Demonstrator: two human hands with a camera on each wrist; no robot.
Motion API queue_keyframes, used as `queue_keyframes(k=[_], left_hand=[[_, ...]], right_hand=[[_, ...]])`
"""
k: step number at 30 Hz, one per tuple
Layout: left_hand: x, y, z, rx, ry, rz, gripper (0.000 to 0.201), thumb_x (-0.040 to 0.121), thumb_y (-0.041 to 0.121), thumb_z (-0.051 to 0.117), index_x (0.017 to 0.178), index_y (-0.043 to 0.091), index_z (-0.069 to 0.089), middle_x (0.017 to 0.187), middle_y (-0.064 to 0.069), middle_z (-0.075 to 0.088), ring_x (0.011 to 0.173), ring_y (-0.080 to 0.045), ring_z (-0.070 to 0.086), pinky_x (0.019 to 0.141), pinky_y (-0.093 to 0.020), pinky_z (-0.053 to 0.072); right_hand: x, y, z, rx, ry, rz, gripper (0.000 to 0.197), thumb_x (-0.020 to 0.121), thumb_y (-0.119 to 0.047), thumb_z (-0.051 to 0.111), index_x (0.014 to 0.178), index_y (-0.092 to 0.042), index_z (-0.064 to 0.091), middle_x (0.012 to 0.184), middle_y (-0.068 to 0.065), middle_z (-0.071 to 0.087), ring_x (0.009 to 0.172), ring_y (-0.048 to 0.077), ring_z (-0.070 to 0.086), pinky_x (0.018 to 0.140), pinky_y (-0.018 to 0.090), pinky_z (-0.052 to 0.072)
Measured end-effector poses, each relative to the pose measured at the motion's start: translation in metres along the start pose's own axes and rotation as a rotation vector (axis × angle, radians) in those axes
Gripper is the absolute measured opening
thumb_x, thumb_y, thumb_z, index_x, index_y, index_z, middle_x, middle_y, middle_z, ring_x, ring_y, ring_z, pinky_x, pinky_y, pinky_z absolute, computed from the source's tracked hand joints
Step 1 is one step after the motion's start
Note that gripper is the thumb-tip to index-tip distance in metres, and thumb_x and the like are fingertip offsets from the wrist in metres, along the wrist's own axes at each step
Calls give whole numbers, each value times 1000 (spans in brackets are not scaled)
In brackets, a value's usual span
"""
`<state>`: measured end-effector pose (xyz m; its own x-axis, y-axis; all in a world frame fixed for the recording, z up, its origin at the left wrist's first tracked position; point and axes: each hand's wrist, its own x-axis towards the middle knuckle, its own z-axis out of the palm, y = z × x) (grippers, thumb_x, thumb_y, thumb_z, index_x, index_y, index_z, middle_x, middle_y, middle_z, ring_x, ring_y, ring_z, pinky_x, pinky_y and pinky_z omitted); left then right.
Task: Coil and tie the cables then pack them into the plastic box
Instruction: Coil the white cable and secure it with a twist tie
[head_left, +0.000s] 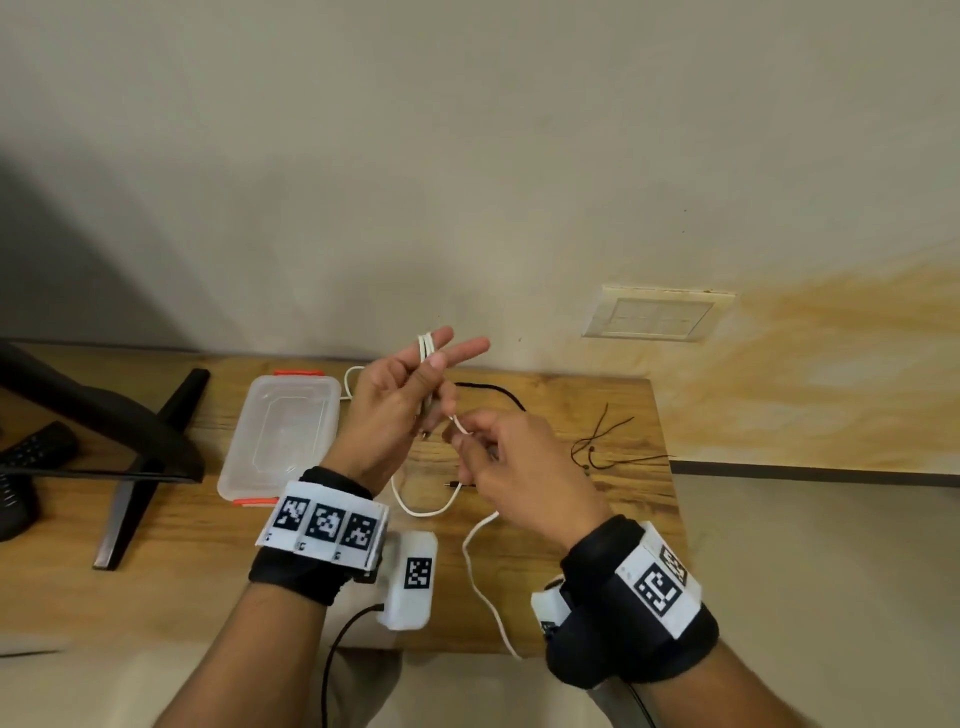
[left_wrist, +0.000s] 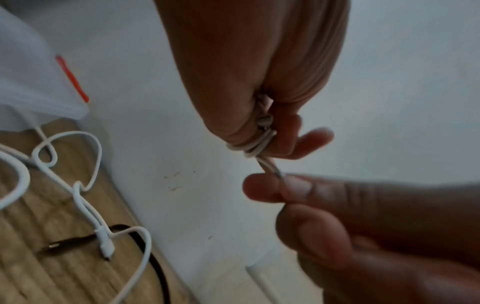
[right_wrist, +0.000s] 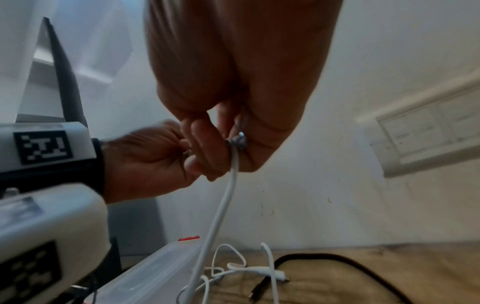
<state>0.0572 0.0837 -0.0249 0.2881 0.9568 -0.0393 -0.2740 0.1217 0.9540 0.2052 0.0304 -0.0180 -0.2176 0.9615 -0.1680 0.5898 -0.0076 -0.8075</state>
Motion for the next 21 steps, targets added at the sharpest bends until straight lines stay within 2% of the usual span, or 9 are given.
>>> queue_keyframes(k=[2,4,6,8,9,10,13,16,21], left_hand=[[0,-5,3,75,5,-4,34,102,9,46,135,13,49,130,-10,67,84,-17,73,71,-20,57],[0,-12,6,178,-10,-18,41,104,5,43,145,7,37,128,-12,67,102,-26,73,83,-25,58],[-1,-18,5,383,-57,-2,40,105,5,42,144,4,39,128,-9,67,106,-16,71,89,-25,56],[-1,-21,4,632,-95,49,34,104,10,45,137,3,52,129,8,62,107,7,64,98,-28,52],[0,-20,4,693,-100,61,33,104,12,46,134,2,56,120,14,64,101,10,64,97,-30,52],[-1,-18,5,683,-106,49,32,105,13,46,133,3,57,108,12,69,92,3,68,91,-30,55],[-4,-9,11,507,-201,-33,27,106,14,41,122,6,62,80,-13,73,66,-29,69,65,-28,52],[-6,-4,14,428,-283,-69,28,107,17,39,104,3,63,77,-19,71,50,-28,59,53,-28,43],[-5,-11,9,440,-340,-79,29,106,19,42,116,5,65,71,-12,69,41,-20,49,49,-26,39]], right_hand=[[-4,1,-2,-140,11,-63,18,100,-19,52,92,-15,67,76,0,67,67,13,61,63,30,49],[-7,4,-5,-265,35,-104,18,97,-18,52,85,-15,66,75,-1,65,65,12,58,62,35,49],[-9,6,-7,-311,89,-139,18,96,-17,53,90,-18,69,89,-3,70,74,10,62,67,32,52],[-10,8,-11,-329,168,-189,21,98,-19,55,112,-24,71,114,-8,70,92,11,67,80,32,57],[-11,8,-15,-350,210,-216,22,98,-19,57,115,-25,70,112,-7,69,91,12,65,79,34,57],[-12,7,-19,-373,256,-249,18,97,-19,59,110,-24,71,101,-6,67,83,14,63,72,36,56],[-10,9,-31,-464,373,-340,13,88,-11,67,96,-19,73,86,-2,61,70,18,58,59,36,52],[-2,17,-32,-412,430,-296,15,90,-9,69,101,-17,75,89,-1,64,73,20,62,63,39,55],[5,22,-31,-170,527,-188,10,91,-11,71,98,-16,76,90,-3,68,79,12,64,72,34,56]])
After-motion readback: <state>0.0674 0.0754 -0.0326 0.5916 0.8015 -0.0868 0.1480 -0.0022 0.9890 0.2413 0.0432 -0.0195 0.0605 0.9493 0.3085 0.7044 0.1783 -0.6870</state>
